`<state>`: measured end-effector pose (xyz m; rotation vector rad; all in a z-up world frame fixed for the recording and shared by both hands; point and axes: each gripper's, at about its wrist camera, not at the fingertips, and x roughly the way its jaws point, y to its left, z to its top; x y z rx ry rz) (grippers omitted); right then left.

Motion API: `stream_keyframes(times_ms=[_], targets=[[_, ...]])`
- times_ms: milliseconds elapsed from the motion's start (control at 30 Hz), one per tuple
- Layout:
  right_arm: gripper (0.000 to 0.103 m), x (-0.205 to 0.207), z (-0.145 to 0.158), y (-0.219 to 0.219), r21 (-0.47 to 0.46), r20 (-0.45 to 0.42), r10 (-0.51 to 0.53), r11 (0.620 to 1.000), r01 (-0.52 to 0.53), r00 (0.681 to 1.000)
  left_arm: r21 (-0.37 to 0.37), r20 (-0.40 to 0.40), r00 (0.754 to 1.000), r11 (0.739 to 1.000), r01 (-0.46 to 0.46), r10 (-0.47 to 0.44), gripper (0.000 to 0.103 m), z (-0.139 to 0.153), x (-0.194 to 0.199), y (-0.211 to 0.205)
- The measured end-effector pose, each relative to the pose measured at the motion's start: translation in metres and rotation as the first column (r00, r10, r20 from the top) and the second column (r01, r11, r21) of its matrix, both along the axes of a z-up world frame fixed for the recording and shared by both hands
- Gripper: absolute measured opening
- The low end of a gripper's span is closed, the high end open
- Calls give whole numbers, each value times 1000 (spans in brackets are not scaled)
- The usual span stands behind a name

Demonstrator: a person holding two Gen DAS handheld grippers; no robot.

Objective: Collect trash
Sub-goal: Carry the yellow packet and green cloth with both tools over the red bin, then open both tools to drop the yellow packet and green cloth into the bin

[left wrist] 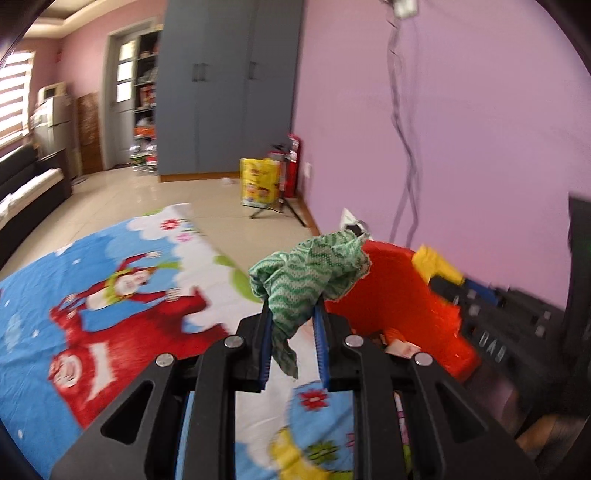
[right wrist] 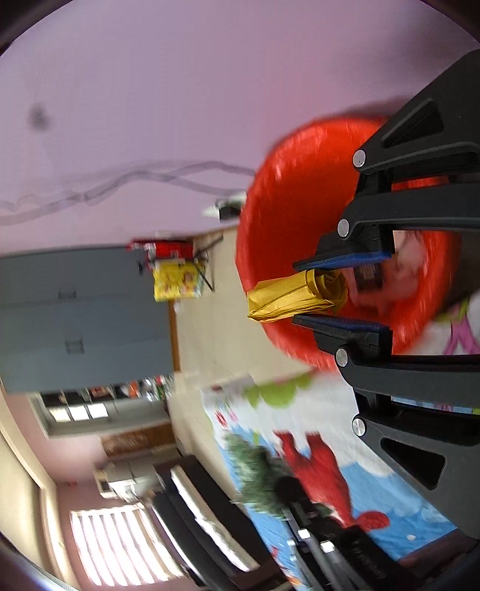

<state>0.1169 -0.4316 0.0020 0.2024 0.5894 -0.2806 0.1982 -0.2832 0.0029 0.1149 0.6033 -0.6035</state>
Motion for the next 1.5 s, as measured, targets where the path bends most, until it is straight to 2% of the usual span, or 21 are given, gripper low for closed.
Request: stream_keyframes(times_ms=[100,333,433,700,1000,1100,1167,1200,1367,1500], targets=[[24,-10,3,-21,28,13,-44,999,43,999,32,-11,999,998,47,-47,19,-11,-1,-24],[24,-19,-7,-34,-50,-45,-59,997,57,997,5,-53,994,995,99,-98,20,-26,-1,-66],[24,-22,-11,-43,-29,-54,-75,997,73,996,-8,-65,993,995,98,-99,20,-31,-2,-79],[25,-23,-13,-56,2,-35,-107,994,107,994,12,-77,993,996,85,-84,20,-42,6,-89],[27,-23,-11,-58,11,-26,-89,996,90,996,10,-67,993,995,100,-99,24,-42,3,-92],[34,-23,-11,-59,13,-27,-88,996,89,996,6,-80,992,995,98,-97,31,-46,5,-94],[49,-24,-10,-60,21,-19,-91,996,92,996,4,-81,992,996,94,-94,37,-46,7,-93],[53,-26,-7,-60,20,-9,-96,995,96,995,4,-75,993,996,90,-89,42,-46,8,-93],[54,-31,2,-60,-11,27,-111,994,111,993,10,-55,996,998,64,-64,52,-43,12,-86],[54,-33,6,-61,-24,38,-116,993,117,993,18,-34,998,999,49,-48,66,-36,14,-76]])
